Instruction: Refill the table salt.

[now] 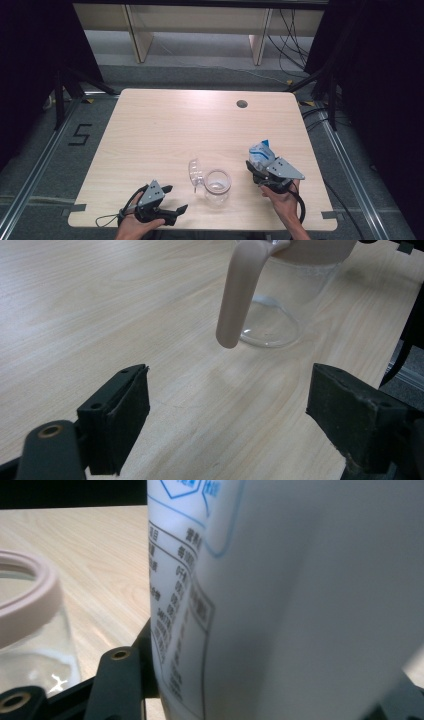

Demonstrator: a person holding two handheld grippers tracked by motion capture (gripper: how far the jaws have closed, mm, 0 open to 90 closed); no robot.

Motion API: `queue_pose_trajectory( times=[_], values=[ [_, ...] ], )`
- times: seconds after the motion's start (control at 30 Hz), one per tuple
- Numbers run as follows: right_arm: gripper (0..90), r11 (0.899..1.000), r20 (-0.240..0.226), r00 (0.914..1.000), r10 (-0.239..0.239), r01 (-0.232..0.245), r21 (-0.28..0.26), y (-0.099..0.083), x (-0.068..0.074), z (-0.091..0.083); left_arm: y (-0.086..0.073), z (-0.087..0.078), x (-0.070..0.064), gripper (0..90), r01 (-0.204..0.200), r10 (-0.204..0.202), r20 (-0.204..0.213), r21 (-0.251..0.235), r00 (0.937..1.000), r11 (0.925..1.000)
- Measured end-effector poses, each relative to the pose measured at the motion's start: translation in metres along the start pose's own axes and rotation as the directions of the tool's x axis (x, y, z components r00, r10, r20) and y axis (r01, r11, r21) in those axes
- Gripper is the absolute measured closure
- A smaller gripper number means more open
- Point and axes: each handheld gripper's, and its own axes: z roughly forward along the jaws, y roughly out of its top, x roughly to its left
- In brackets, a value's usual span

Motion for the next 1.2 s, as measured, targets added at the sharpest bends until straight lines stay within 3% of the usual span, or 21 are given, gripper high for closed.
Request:
queue_pose_trajectory(
  times=[0.13,0.23,0.3,0.33,0.4,0.47,0.5,0.53,0.6,0.63,0.67,0.73,0.83,0.87,0.93,1.0,1.03,1.07,1.13,1.17,1.2],
  values=[
    [43.3,0.996,-0.006,0.9965,-0.084,0.084,-0.005,0.005,0.005,-0.004,0.0,0.001,0.0,16.6,-0.001,0.001,0.011,-0.002,0.9999,1.0],
    [43.4,0.994,-0.002,0.9942,-0.108,0.108,-0.003,0.007,0.008,-0.006,0.001,0.002,0.0,16.6,0.006,-0.006,0.015,-0.013,0.9999,0.9999],
    [43.4,0.989,-0.003,0.9886,-0.151,0.151,-0.004,0.009,0.012,-0.007,0.001,0.002,0.001,16.6,0.004,-0.004,0.013,-0.01,0.9999,0.9999],
    [43.4,0.987,-0.007,0.9874,-0.158,0.158,0.004,0.01,0.013,-0.008,0.001,0.0,0.004,16.6,-0.032,0.032,0.007,0.011,0.9995,0.9994],
    [43.4,0.986,0.004,0.9858,-0.168,0.168,0.004,0.011,0.016,-0.008,0.001,0.001,0.002,16.6,-0.004,0.004,0.005,-0.006,1.0,1.0],
    [43.4,0.975,0.005,0.9751,-0.222,0.222,0.003,0.013,0.016,-0.008,0.001,0.001,0.002,16.6,0.0,0.0,0.008,-0.01,1.0,0.9999],
    [43.4,0.976,0.006,0.9757,-0.219,0.219,0.007,0.013,0.017,-0.008,0.001,0.0,0.004,16.6,-0.022,0.022,0.007,0.004,0.9997,0.9998],
    [43.4,0.981,0.003,0.9806,-0.196,0.196,0.003,0.013,0.02,-0.009,0.001,0.0,0.003,16.6,-0.011,0.011,0.005,0.0,0.9999,0.9999],
    [43.4,0.976,-0.002,0.9761,-0.217,0.217,0.011,0.013,0.022,-0.01,0.0,0.0,0.004,16.6,-0.018,0.018,0.004,0.004,0.9998,0.9998],
    [43.5,0.97,0.002,0.9703,-0.242,0.242,0.019,0.014,0.024,-0.011,0.0,0.0,0.004,16.6,-0.021,0.021,0.004,0.003,0.9998,0.9998],
    [43.5,0.962,0.008,0.9625,-0.271,0.271,0.019,0.014,0.024,-0.011,0.0,0.001,0.003,16.6,0.007,-0.007,0.003,-0.007,1.0,1.0],
    [43.5,0.957,0.0,0.9578,-0.288,0.287,0.024,0.015,0.028,-0.012,0.0,0.0,0.004,16.6,-0.004,0.004,0.003,-0.003,1.0,1.0],
    [43.5,0.94,0.008,0.9404,-0.34,0.34,0.015,0.017,0.03,-0.012,0.0,-0.001,0.005,16.6,-0.01,0.01,-0.003,-0.001,0.9999,0.9999],
    [43.5,0.943,0.002,0.9431,-0.332,0.332,0.02,0.017,0.032,-0.013,0.0,-0.001,0.005,16.6,-0.004,0.004,-0.004,-0.001,1.0,1.0],
    [43.6,0.931,0.003,0.9306,-0.366,0.366,0.019,0.018,0.033,-0.013,0.0,-0.001,0.004,16.6,0.012,-0.012,-0.007,-0.002,0.9999,0.9999],
    [43.5,0.93,0.006,0.9299,-0.368,0.368,0.024,0.018,0.035,-0.014,-0.001,-0.001,0.005,16.6,-0.004,0.004,-0.005,-0.012,1.0,0.9999],
    [43.6,0.914,0.009,0.9144,-0.405,0.404,0.026,0.018,0.035,-0.013,-0.001,-0.001,0.006,16.6,-0.004,0.004,0.001,-0.015,1.0,0.9999],
    [43.6,0.917,0.006,0.9173,-0.398,0.398,0.022,0.019,0.036,-0.013,-0.001,-0.002,0.006,16.6,-0.001,0.001,-0.002,-0.014,1.0,0.9999],
    [43.6,0.909,0.014,0.9094,-0.416,0.415,0.035,0.019,0.038,-0.014,-0.001,-0.002,0.005,16.7,0.019,-0.019,-0.007,-0.012,0.9998,0.9997],
    [43.6,0.898,0.019,0.8987,-0.438,0.437,0.041,0.019,0.038,-0.013,-0.001,-0.003,0.005,16.6,0.015,-0.015,-0.008,-0.012,0.9999,0.9998],
    [43.6,0.895,0.017,0.8955,-0.445,0.444,0.038,0.019,0.038,-0.013,-0.001,-0.002,0.006,16.6,0.009,-0.009,-0.007,-0.012,0.9999,0.9999]
  ],
)
